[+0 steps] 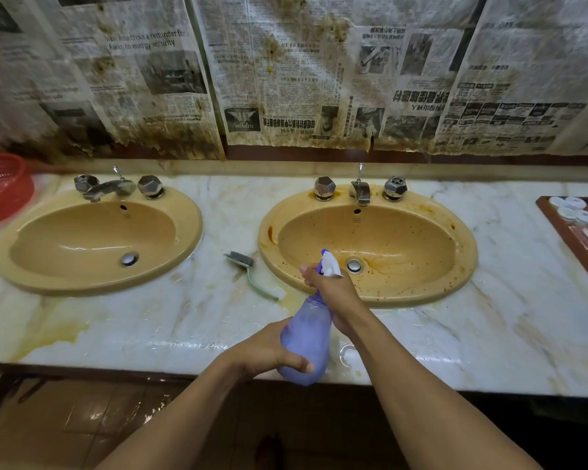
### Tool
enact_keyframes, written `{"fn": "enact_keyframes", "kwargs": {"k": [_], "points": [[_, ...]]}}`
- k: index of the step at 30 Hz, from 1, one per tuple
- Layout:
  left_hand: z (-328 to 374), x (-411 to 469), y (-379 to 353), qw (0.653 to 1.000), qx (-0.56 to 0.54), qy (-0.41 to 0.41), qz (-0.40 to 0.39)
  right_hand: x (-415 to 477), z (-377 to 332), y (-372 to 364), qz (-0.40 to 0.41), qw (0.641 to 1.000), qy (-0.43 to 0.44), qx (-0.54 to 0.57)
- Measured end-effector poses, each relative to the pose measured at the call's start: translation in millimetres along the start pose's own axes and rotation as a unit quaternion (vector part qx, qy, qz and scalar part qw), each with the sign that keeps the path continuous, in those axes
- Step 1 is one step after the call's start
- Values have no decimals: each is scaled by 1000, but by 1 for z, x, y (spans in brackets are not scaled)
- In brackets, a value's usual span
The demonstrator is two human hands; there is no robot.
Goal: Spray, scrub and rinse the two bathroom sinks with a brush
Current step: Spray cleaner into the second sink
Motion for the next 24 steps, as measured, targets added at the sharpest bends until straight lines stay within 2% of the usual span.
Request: {"fn": "enact_keyframes", "kwargs": {"k": [2, 5, 10, 12, 17, 20, 24], "points": [[2, 1, -3, 1000, -1, 5, -11, 0, 1, 4, 1, 1000, -9, 30], [7, 3, -16, 1000, -4, 3, -28, 2, 7, 21, 80, 995, -42, 34], [16, 14, -39, 999, 6, -2, -53, -11, 5, 53, 184, 980, -59, -47], [23, 19, -44, 998, 16, -4, -68, -16, 3, 65, 189, 980, -39, -37], [38, 33, -61, 994, 6, -9, -113, -19, -9, 89, 103, 995, -4, 7], [47, 45, -77, 991, 26, -23, -128, -19, -6, 113, 157, 987, -4, 29], [56, 53, -93, 996, 42, -32, -76, -16, -1, 145, 254, 964, -45, -69]]}}
Point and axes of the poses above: each hand's wrist, its own x-axis towards the middle knuckle, its own y-axis out of the back of the hand, z = x × y, the point moved 5 cm from there along x, towards the middle knuckle, and after that the axes turned 9 degrees about y, right-handed, at the moved point
